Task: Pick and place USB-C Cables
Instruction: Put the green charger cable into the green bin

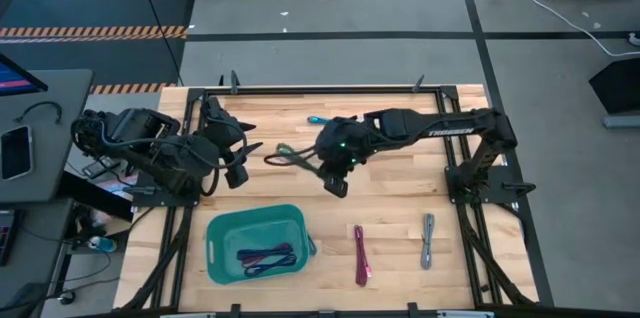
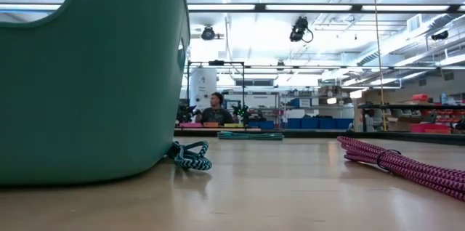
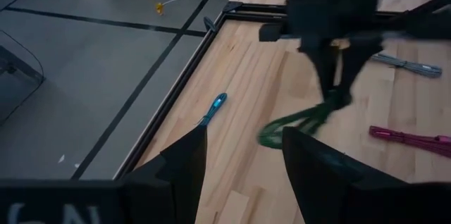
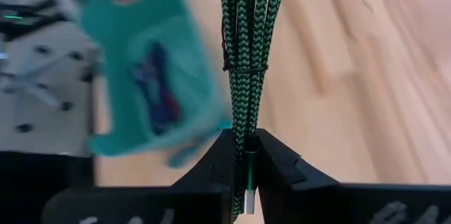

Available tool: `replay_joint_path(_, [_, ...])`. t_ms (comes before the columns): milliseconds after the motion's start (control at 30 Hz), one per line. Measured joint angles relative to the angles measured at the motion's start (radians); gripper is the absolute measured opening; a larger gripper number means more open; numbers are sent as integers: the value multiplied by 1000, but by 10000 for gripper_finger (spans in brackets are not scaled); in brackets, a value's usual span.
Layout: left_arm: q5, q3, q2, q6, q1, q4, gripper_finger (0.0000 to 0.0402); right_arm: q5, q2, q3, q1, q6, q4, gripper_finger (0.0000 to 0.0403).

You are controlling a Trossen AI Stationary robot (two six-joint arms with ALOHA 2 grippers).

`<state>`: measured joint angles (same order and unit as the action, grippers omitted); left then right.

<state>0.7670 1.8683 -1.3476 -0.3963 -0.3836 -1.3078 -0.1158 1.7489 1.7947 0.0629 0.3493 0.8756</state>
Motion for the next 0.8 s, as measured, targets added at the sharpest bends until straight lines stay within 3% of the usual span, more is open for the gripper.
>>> replay_joint_path(267, [0,0,0,16,0,1,190,-169,24,4,41,-56,-69,34])
replay_joint_path(433, [0,0,0,-60,0,5,190,-253,69,3,85,-105,-78,34])
replay_joint_path(633, [-8,-1,0,-89,4,36,190,-219,50,25,117,-135,-35,34])
replay_joint_path(800, [-62,-1,-3,-34,34,174,190,-65,13,135,135,-202,69,34])
